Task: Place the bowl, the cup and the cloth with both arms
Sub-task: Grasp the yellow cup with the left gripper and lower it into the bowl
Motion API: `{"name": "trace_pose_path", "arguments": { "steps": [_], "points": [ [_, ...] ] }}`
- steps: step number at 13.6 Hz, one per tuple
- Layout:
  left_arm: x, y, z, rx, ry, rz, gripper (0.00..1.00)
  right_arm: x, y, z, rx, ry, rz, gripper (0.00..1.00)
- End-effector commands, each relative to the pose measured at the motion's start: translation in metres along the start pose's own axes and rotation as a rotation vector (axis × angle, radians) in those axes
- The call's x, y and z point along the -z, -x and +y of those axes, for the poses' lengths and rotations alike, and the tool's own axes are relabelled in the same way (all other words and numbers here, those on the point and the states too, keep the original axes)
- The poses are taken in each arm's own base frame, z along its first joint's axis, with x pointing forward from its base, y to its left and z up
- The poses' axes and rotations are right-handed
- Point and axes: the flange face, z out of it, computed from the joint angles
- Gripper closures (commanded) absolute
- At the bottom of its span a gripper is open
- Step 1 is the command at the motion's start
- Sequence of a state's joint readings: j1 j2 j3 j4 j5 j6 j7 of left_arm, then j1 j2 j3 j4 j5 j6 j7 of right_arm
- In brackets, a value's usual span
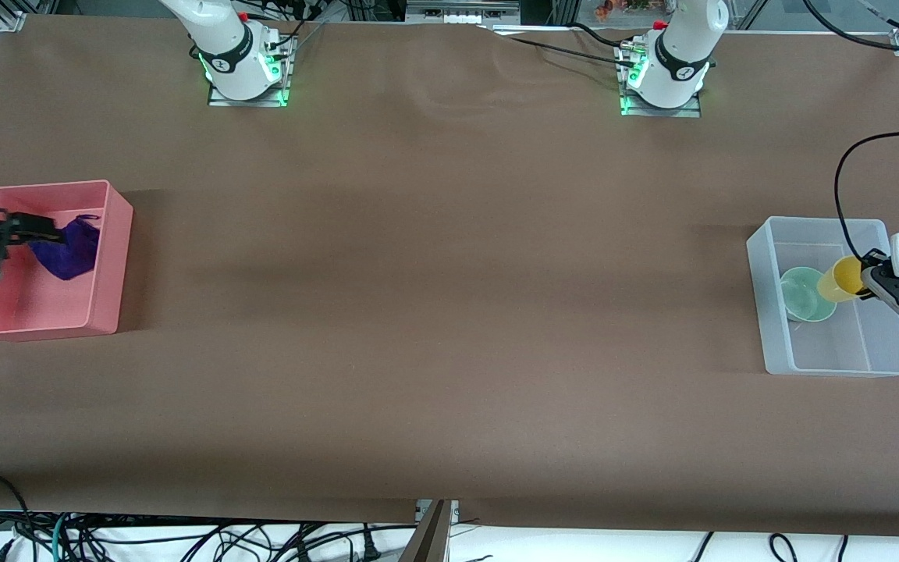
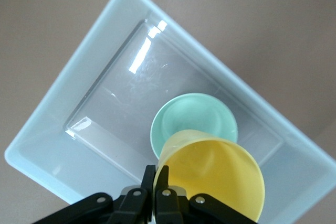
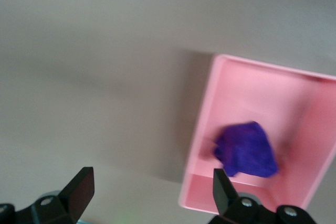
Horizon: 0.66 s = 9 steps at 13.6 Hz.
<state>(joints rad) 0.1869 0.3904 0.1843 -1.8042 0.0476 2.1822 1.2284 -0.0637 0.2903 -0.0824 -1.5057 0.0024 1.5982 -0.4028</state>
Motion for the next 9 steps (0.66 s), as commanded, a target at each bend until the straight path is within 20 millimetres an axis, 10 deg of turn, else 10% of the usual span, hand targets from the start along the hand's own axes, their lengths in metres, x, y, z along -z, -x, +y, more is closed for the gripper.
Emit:
{"name": "trace_pose_path", "arguments": {
  "steps": [1,3,5,9],
  "points": [
    [-0.047,-0.006,0.008,-0.045,0.016,-0.021,1.00,0.040,-0.009,-0.054,-0.055,0.013,0.047,0.00],
    [-0.058,-0.006,0.014,-0.036,0.041,-0.026,1.00,0.069,-0.006,-0.065,-0.041,0.022,0.112,0.00],
    [-0.048,-0.013,0.012,-0.011,0.018,-0.010,0.01,0.101,0.005,-0.068,-0.043,0.045,0.193,0.00],
    [0.056,-0.009,0.018,0.188,-0.040,0.128,0.00,0.132,0.024,-0.066,-0.044,0.178,0.240,0.00]
  ]
}}
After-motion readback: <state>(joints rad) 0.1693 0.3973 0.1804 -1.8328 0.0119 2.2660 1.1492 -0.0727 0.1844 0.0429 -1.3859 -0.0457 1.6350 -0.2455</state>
